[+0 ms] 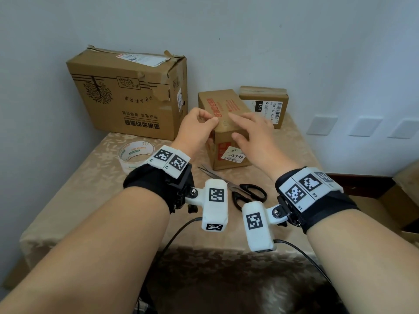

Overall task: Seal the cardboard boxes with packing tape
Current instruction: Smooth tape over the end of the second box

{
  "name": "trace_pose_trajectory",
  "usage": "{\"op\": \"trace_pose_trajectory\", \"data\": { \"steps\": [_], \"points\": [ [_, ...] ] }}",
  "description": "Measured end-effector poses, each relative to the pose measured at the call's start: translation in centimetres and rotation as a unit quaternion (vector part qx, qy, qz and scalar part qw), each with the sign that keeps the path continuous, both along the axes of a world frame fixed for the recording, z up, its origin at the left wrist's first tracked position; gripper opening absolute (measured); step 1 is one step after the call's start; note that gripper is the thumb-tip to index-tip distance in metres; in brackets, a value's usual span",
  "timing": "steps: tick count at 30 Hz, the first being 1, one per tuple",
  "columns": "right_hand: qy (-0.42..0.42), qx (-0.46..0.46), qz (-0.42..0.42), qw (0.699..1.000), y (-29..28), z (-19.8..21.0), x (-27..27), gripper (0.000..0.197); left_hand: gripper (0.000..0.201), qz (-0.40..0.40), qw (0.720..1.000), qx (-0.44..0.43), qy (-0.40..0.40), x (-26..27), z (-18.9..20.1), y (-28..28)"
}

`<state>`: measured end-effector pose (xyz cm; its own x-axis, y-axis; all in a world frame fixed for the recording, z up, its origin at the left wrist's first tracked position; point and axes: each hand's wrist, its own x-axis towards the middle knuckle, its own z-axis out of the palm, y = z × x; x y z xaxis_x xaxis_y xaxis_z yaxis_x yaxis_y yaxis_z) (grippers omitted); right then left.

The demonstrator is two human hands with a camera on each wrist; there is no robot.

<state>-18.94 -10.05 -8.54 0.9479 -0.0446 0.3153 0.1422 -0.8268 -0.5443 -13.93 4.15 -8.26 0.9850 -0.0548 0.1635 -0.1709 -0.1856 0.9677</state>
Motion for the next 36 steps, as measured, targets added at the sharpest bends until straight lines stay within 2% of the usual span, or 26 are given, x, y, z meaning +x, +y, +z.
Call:
{"op": "trace_pose_trajectory", "data": {
  "steps": [10,15,17,19,21,25,28,30,32,36],
  "points": [
    [0.003,0.009,-0.007,1.0,-0.1,0.1,-0.1,0.033,0.017,-0.012,0.998,0.069,0.003,0.5,0.3,0.2],
    [-0.006,-0.063,-0.013,0.998,0.0,-0.5,0.3,0.035,0.018,-0.008,0.996,0.089,-0.011,0.6,0.3,0.3],
    [-0.015,-0.112,-0.008,0.994,0.3,-0.5,0.2,0.04,0.013,-0.007,0.997,0.075,-0.019,0.4,0.2,0.2],
    [-0.018,-0.156,0.001,0.988,0.5,-0.3,0.1,0.045,0.003,-0.009,0.999,0.027,-0.023,-0.2,0.1,0.4],
    [-0.019,-0.146,0.0,0.989,0.5,0.1,0.0,0.047,0.009,-0.001,0.999,-0.002,-0.032,-0.4,-0.1,0.8],
    [-0.025,-0.105,-0.018,0.994,0.3,0.5,0.2,0.041,0.019,-0.004,0.987,0.099,-0.124,-0.5,-0.2,1.6],
    [-0.019,-0.145,-0.033,0.989,0.4,0.4,0.2,0.041,0.029,-0.028,0.944,0.28,-0.174,-0.9,0.1,1.6],
    [-0.02,-0.165,-0.029,0.986,0.5,0.1,0.1,0.041,0.032,-0.044,0.924,0.341,-0.169,-1.1,0.4,1.4],
    [-0.02,-0.178,-0.027,0.983,0.6,0.1,0.0,0.04,0.035,-0.053,0.923,0.347,-0.16,-1.3,0.8,1.4],
    [-0.003,-0.212,-0.035,0.977,1.0,0.6,-0.1,0.048,0.043,-0.018,0.948,0.286,-0.139,-1.9,1.8,2.7]
  ]
}}
